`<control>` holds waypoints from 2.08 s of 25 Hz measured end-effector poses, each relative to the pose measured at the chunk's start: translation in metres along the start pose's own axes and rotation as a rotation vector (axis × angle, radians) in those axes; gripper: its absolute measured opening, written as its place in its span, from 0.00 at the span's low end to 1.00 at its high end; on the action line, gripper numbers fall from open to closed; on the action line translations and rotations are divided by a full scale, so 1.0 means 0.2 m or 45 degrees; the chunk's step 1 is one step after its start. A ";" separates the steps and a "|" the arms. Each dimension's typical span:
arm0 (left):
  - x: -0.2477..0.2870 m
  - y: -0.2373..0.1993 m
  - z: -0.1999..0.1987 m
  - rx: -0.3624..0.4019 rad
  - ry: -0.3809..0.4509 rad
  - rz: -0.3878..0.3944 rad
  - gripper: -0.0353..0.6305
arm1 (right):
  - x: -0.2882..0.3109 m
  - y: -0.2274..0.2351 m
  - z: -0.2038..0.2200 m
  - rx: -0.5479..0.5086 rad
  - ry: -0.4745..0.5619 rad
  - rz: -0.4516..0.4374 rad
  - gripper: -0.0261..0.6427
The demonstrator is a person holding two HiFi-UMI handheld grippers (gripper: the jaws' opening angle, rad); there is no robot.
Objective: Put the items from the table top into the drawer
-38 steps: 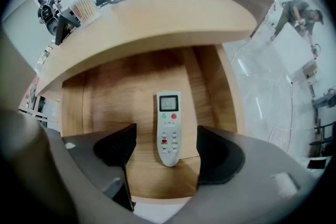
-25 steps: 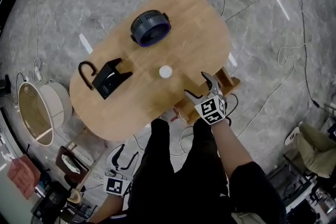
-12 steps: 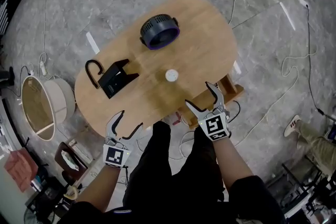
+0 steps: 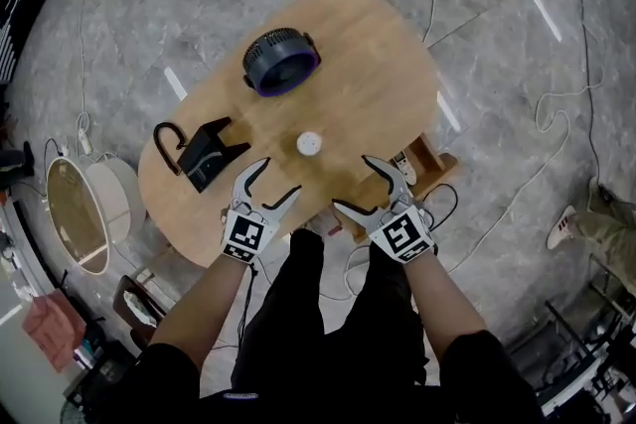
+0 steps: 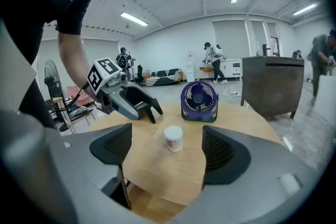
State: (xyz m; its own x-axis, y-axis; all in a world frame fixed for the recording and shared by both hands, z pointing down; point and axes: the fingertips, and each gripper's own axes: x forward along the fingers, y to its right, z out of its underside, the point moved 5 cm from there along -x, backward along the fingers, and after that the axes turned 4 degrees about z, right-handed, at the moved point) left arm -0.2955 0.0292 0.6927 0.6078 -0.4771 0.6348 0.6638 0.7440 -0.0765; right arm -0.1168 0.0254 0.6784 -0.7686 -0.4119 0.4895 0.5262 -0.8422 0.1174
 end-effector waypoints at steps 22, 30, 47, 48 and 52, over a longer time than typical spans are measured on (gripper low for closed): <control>0.63 -0.10 0.09 -0.071 -0.328 -0.062 0.63 | -0.24 -0.04 0.17 0.147 0.032 0.106 0.61; 0.70 -0.09 0.12 -0.054 -0.425 -0.079 0.63 | -0.34 0.01 0.22 0.188 0.051 0.139 0.61; 0.78 -0.03 -0.03 0.093 -0.529 -0.049 0.47 | -0.58 0.10 0.35 0.276 0.051 0.242 0.61; 0.80 -0.01 -0.06 0.110 -0.520 -0.039 0.47 | -0.60 0.10 0.35 0.279 0.059 0.250 0.61; 0.85 0.11 -0.19 0.173 -0.480 0.012 0.47 | -0.67 0.12 0.33 0.263 0.075 0.273 0.61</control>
State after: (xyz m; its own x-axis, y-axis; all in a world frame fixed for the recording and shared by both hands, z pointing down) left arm -0.1603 -0.0530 0.7698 0.3945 -0.2838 0.8740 0.5802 0.8145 0.0026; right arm 0.0237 0.0832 0.6731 -0.6487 -0.5972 0.4717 0.7368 -0.6480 0.1928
